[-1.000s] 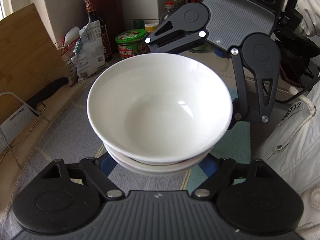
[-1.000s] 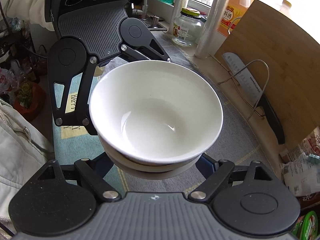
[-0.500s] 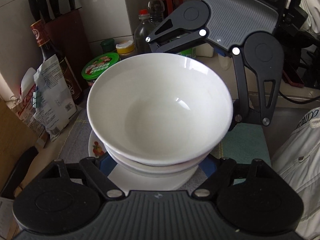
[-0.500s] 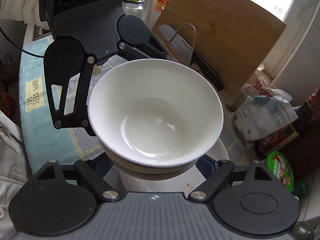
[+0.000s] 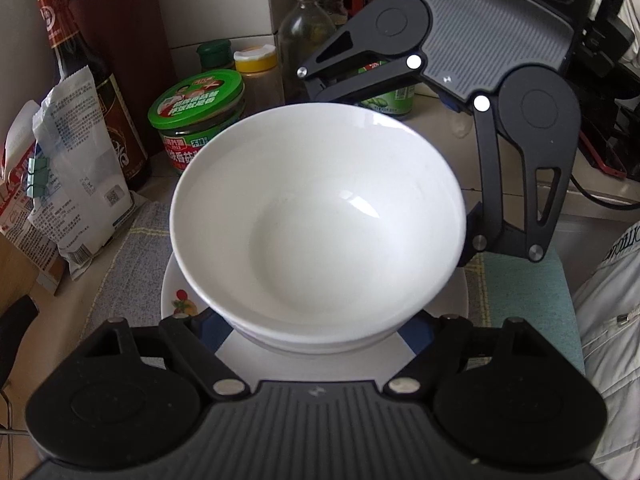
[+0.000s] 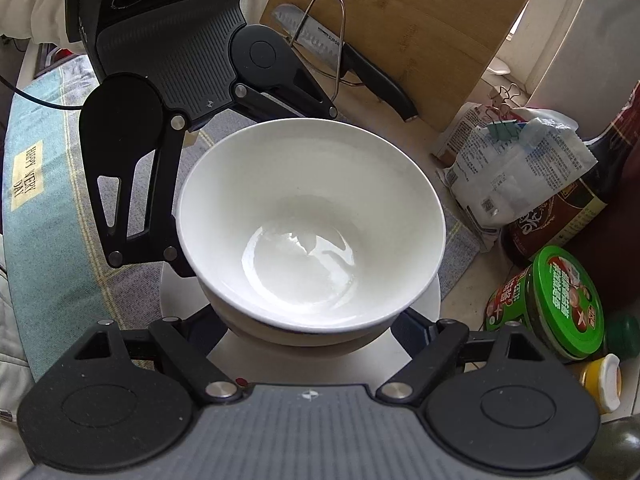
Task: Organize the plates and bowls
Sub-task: 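Lower the bowl stack onto the flower-print plates with both grippers, then open both grippers and withdraw them from the bowls on the plates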
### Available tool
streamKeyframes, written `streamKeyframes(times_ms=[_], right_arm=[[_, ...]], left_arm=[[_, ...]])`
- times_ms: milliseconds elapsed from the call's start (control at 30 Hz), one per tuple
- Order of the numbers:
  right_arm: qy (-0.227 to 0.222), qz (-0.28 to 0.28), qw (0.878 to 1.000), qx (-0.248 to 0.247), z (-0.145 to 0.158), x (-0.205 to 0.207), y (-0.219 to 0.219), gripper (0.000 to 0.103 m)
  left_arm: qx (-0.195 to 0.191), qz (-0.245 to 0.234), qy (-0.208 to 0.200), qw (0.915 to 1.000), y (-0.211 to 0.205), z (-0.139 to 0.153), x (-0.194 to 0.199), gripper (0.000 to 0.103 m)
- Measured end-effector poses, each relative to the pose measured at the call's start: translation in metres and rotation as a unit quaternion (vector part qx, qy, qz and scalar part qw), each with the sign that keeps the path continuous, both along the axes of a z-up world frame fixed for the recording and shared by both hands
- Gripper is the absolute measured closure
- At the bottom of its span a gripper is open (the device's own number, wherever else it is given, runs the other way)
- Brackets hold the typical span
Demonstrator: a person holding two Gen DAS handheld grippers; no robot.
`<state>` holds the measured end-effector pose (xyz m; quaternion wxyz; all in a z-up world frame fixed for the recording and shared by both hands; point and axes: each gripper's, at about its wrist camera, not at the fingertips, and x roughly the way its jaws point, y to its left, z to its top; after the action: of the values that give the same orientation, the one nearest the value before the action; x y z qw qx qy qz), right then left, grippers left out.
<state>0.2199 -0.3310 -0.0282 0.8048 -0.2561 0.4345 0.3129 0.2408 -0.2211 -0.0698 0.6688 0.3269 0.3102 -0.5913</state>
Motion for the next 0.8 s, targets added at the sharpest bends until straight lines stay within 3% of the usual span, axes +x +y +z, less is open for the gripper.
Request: streamKeyframes(times_ms=[300,367,433,533,667,800], right_arm=[[0.004,-0.004,1.0,0.008,-0.001,0.001,-0.001,0.012],[0.007,-0.009,1.0,0.015,0.001,0.0,-0.001,0.009],[-0.002,-0.011,1.0,0.023,0.002,-0.002,-0.002,0.0],[-0.001,-0.023,0.999,0.025,0.003,-0.006,-0.004,0.0],[-0.002,-0.063,0.998,0.03,0.007,-0.016,-0.008,0.0],[-0.019,-0.125,0.992,0.012,0.017,-0.032,-0.002,0.0]], left_arm=[[-0.001,0.008,-0.002,1.0,0.002,0.0,0.003,0.017],[-0.008,0.016,-0.01,0.9998,0.005,0.0,0.0,0.014],[-0.013,0.027,-0.024,0.9993,0.009,0.001,-0.005,0.005],[-0.031,0.055,-0.027,0.9977,0.022,0.004,-0.011,0.005],[-0.078,0.12,-0.028,0.9893,0.053,0.017,-0.023,0.004],[-0.147,0.186,-0.034,0.9709,0.09,0.036,-0.043,0.001]])
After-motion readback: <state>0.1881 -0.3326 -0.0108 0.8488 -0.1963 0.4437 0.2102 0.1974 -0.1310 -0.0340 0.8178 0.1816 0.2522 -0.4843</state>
